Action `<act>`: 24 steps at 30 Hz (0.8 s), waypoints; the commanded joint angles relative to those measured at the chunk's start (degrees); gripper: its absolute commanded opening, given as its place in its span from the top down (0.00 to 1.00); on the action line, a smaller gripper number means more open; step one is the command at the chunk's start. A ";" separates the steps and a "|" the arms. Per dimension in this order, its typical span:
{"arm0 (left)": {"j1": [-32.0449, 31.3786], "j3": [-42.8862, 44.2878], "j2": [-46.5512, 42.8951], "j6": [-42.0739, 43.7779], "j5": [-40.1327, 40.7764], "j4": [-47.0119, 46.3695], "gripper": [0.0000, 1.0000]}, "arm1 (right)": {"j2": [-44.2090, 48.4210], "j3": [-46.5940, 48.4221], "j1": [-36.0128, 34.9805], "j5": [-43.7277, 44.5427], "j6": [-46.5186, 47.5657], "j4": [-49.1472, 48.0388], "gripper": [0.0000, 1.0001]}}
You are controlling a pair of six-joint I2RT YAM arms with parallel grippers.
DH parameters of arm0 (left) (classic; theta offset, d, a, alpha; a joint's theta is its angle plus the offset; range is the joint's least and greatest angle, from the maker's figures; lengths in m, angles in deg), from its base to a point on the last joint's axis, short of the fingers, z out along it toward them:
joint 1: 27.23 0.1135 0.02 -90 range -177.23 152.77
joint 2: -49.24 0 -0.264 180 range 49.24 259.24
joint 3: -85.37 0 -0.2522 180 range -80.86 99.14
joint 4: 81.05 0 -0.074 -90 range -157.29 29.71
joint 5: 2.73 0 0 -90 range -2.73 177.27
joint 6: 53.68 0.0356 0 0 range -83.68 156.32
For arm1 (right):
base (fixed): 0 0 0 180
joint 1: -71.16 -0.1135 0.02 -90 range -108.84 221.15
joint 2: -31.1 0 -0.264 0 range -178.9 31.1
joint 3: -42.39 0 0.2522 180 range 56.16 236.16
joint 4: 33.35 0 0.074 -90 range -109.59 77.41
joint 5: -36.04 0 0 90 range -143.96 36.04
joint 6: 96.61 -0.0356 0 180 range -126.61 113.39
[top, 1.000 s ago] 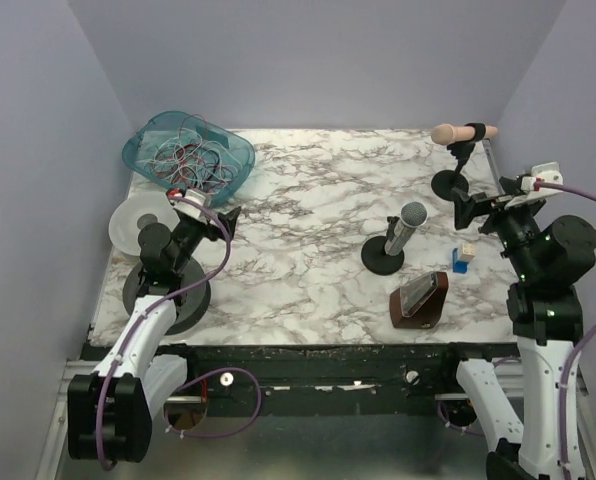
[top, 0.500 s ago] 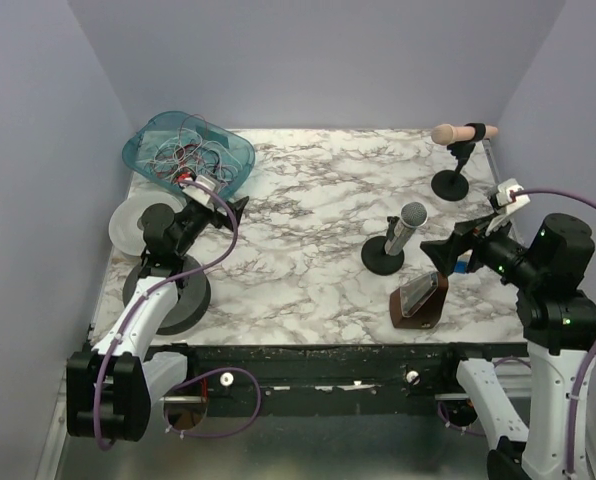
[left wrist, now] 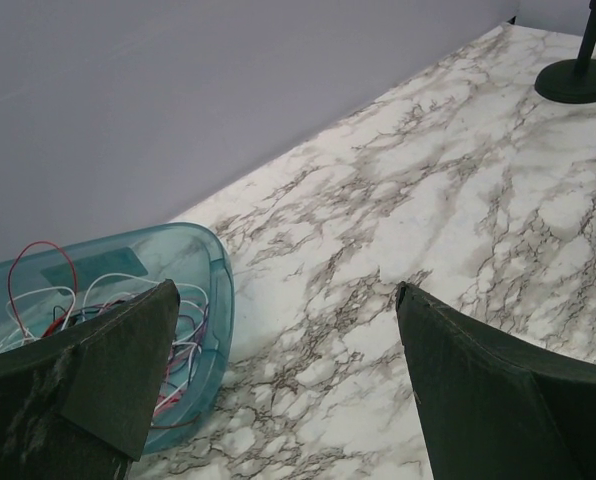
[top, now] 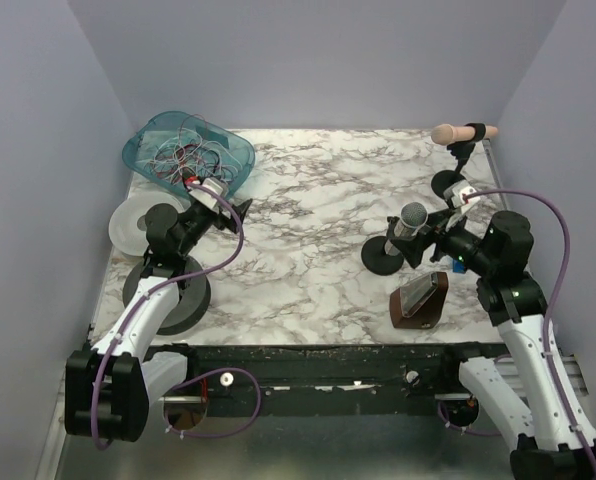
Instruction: Wrap the cables
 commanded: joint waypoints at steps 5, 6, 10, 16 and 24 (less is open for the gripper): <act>-0.22 0.87 -1.05 4.16 0.12 1.33 0.01 | -8.71 -2.80 -3.44 1.04 0.80 -21.59 0.07; -0.22 0.61 -1.14 4.42 0.38 1.25 0.01 | -9.15 -2.80 -3.44 1.05 1.15 -21.95 0.13; -0.31 0.25 -1.40 4.60 0.91 1.60 0.01 | -10.47 -1.49 -3.35 -1.23 3.78 -24.94 0.61; -0.31 0.16 -0.88 5.04 0.73 1.07 0.01 | -11.79 0.79 -3.35 7.62 7.73 -27.22 0.94; -0.22 -0.27 -0.97 6.44 1.08 0.19 0.01 | -17.59 6.68 3.22 18.27 8.19 -28.46 0.99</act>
